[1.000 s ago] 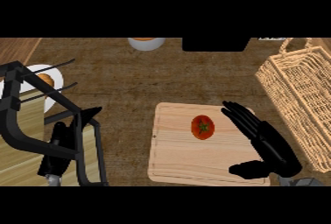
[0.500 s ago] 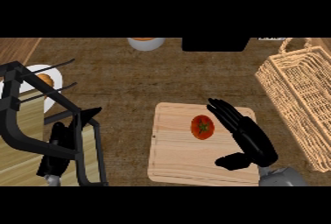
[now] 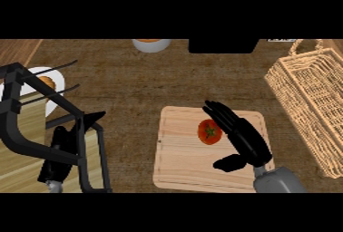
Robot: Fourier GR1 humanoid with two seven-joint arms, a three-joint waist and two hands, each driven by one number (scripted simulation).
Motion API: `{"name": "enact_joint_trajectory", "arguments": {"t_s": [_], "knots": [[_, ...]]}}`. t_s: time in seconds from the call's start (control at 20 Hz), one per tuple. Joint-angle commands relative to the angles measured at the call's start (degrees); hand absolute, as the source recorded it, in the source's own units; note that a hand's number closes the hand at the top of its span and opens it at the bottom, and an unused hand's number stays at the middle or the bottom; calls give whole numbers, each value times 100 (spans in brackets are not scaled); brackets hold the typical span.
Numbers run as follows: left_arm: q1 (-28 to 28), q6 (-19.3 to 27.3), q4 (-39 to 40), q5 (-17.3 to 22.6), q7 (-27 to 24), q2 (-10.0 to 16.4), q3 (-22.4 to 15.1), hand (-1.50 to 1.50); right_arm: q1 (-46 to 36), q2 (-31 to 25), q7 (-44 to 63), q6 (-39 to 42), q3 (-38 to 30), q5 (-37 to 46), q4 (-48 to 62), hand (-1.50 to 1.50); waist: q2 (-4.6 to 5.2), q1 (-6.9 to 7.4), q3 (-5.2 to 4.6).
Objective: Pick the tomato from the cutting board and place it in the basket
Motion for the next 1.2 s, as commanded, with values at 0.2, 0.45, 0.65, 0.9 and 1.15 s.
{"name": "enact_joint_trajectory", "arguments": {"t_s": [0.2, 0.45, 0.65, 0.9, 1.15], "knots": [[-1117, 254, 613, -121, 712, -75, 493, 0, -251, 67, -221, 166, -160, -20, 576, -150, 94, -103, 0], [-1247, 112, 776, -106, 638, -94, 571, 0, -247, 465, 108, -33, -5, 256, 560, -150, 91, -116, -2], [-1249, 107, 446, -53, 1012, -7, 658, 0, -619, 492, -54, -19, -199, 227, 1044, -150, 99, -84, 2], [-1184, -102, 684, 97, 650, 78, 858, 0, -732, 331, -387, -552, -130, 791, 1278, 150, 102, -99, -1], [-921, 126, 250, -248, 779, -72, 578, 0, -940, 399, 191, -645, -48, 1383, 1565, 150, 85, -91, -2]]}}
